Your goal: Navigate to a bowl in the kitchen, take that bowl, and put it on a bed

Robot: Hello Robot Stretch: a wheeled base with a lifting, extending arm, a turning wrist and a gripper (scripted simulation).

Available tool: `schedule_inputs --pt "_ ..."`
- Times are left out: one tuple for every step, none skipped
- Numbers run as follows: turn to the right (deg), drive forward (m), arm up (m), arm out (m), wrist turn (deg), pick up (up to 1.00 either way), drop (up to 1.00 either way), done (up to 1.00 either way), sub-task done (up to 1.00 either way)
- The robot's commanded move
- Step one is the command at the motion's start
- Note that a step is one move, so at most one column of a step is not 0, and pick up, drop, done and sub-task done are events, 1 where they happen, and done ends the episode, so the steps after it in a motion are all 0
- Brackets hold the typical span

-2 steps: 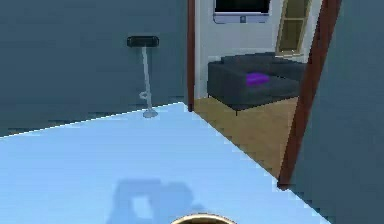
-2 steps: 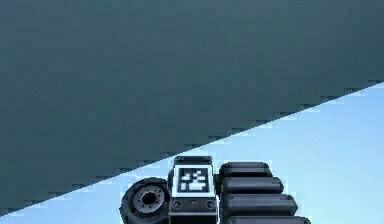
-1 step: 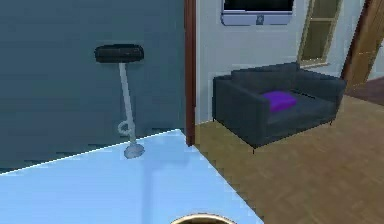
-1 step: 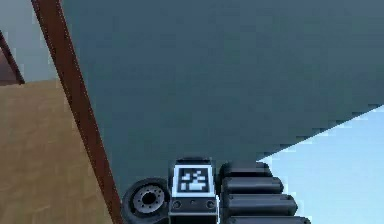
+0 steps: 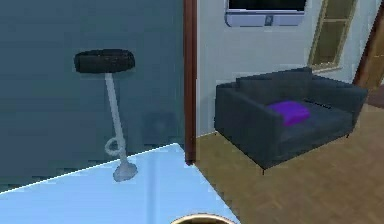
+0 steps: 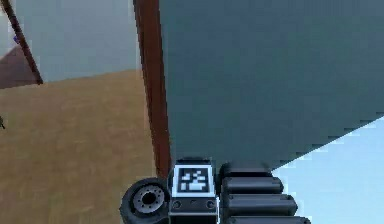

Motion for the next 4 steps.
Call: schedule_inputs --pt "45.0 0.0 0.0 0.0 0.0 0.0 0.0 0.0 0.0" --pt "12.0 0.0 0.0 0.0 0.0 0.0 0.0 0.0 0.0" --pt "0.0 0.45 0.0 0.0 0.0 0.0 0.0 0.0 0.0" --pt "-9.0 0.0 0.0 0.0 0.0 0.0 0.0 0.0 0.0"
